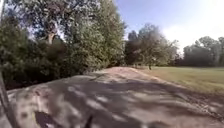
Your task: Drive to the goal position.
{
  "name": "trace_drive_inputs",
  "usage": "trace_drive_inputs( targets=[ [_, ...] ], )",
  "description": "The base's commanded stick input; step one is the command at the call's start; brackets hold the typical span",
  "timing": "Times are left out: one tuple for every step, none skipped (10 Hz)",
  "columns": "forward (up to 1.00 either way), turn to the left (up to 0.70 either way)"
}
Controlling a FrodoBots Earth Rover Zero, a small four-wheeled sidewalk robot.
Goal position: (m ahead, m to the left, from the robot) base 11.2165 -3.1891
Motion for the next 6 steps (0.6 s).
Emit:
trace_drive_inputs(
  targets=[
    [0.7,0.0],
    [0.7,0.0],
    [0.7,0.0],
    [0.7,0.0],
    [0.7,0.0],
    [0.7,0.0]
  ],
)
